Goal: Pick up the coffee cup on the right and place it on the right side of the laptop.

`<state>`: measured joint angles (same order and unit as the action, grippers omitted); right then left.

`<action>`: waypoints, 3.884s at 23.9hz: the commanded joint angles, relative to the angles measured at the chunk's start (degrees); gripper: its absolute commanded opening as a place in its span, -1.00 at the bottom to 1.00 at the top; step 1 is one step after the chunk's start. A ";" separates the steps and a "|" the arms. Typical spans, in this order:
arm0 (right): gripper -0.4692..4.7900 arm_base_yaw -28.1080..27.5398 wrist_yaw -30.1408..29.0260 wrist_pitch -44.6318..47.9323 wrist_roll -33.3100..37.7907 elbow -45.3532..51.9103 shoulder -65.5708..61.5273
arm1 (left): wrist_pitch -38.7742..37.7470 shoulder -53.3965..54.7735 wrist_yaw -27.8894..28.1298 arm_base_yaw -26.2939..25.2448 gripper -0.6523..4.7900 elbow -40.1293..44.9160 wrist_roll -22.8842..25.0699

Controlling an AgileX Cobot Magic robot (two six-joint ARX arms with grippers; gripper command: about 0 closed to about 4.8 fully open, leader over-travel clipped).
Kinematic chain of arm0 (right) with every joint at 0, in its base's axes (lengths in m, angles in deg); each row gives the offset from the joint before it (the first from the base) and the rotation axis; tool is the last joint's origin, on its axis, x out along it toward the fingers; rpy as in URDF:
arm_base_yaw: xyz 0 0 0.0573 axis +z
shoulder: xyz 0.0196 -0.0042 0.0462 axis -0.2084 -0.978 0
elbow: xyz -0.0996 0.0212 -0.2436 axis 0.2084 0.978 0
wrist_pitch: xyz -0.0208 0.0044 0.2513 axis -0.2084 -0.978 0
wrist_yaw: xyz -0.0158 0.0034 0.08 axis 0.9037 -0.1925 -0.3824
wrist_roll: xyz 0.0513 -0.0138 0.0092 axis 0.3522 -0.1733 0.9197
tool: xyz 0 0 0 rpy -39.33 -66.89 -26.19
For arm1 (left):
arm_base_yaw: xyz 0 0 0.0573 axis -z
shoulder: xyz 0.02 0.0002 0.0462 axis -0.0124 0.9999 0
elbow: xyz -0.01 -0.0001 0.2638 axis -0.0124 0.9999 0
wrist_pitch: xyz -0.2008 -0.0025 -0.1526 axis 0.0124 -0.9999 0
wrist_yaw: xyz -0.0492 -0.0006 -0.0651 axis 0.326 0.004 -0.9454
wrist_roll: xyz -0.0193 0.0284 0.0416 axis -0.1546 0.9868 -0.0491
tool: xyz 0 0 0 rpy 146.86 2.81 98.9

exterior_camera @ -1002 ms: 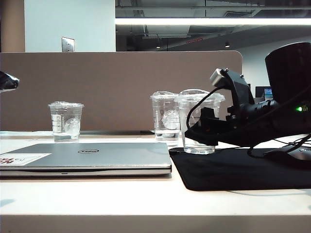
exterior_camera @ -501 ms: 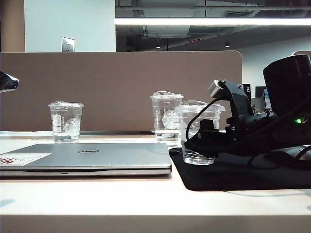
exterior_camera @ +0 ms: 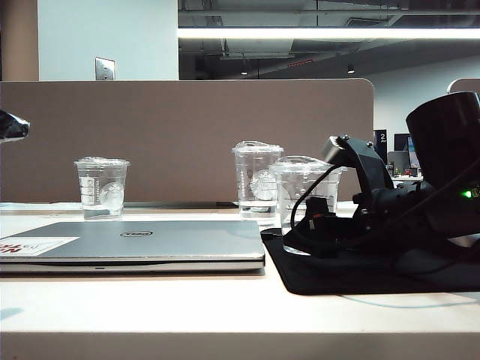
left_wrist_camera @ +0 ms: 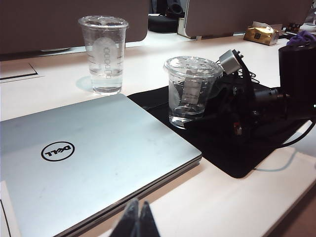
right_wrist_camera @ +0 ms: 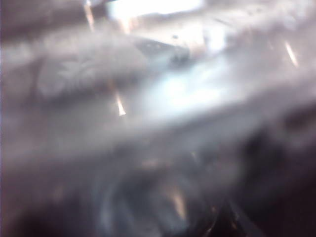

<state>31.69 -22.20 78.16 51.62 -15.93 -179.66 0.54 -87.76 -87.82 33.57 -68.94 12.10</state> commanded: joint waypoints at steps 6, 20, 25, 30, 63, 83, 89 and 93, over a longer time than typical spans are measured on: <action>1.00 0.00 0.07 3.85 0.81 4.66 0.44 | 0.46 0.00 -0.20 -0.02 -0.78 -0.17 0.11; 1.00 -0.11 6.32 15.80 0.79 18.40 6.97 | 0.13 0.00 -0.20 -0.04 -0.78 -0.17 0.11; 0.20 -0.09 6.32 16.04 1.22 20.00 11.30 | 0.13 0.00 -0.20 -0.13 -0.78 -0.17 0.11; -0.63 -0.09 6.29 16.04 1.53 22.88 19.43 | 0.11 0.00 -0.22 -2.60 -0.78 -0.17 0.11; -0.85 -0.42 22.16 -52.83 9.57 29.38 111.86 | 0.00 0.00 -0.20 -28.00 -0.78 -0.17 0.11; -0.85 -0.39 22.12 -52.85 9.57 29.42 111.86 | -0.02 0.00 -0.20 -27.96 -0.78 -0.17 0.11; -0.85 -2.43 21.35 -52.85 9.57 29.46 111.91 | -0.02 0.00 -0.20 -27.96 -0.78 -0.17 0.11; -0.85 -9.84 20.55 -52.85 9.57 29.46 111.91 | -0.02 0.00 -0.20 -27.96 -0.78 -0.17 0.11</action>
<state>23.32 -1.52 24.13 61.37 13.44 -67.70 0.30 -87.76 -87.97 5.68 -68.94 12.10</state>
